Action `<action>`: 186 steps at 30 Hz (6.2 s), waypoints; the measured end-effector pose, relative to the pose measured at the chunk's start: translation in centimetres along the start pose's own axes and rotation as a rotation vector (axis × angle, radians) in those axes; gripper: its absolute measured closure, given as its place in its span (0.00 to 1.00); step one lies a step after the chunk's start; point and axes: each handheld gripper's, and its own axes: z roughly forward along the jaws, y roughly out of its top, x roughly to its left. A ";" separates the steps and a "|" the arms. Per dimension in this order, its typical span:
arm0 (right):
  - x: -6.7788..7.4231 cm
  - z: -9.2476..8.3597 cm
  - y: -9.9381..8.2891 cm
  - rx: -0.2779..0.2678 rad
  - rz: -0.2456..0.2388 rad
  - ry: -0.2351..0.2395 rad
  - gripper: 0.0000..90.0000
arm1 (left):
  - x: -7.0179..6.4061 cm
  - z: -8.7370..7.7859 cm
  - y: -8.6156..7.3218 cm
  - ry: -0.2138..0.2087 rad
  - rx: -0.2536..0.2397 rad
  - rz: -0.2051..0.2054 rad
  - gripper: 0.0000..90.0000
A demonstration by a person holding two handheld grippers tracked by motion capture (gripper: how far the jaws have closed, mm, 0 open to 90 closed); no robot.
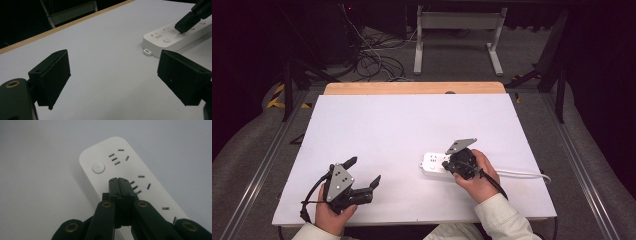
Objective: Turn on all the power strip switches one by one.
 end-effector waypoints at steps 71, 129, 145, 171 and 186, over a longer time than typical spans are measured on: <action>0.2 -2.3 0.0 -0.153 0.025 -0.009 1.00 | 0.0 -0.1 0.0 0.000 -0.004 0.004 0.13; 1.7 2.3 2.1 -0.039 0.011 0.046 1.00 | 0.0 0.0 0.0 0.006 0.003 0.002 0.13; 1.8 2.6 2.1 -0.026 0.021 0.032 1.00 | -0.2 0.1 0.0 0.005 0.008 0.002 0.13; 1.5 -0.5 2.5 -0.197 0.016 0.032 1.00 | -0.1 0.2 0.0 0.010 0.012 -0.002 0.13; 0.0 -4.9 0.8 -0.421 -0.015 0.040 0.32 | 0.2 -0.5 0.0 0.015 0.003 -0.005 0.13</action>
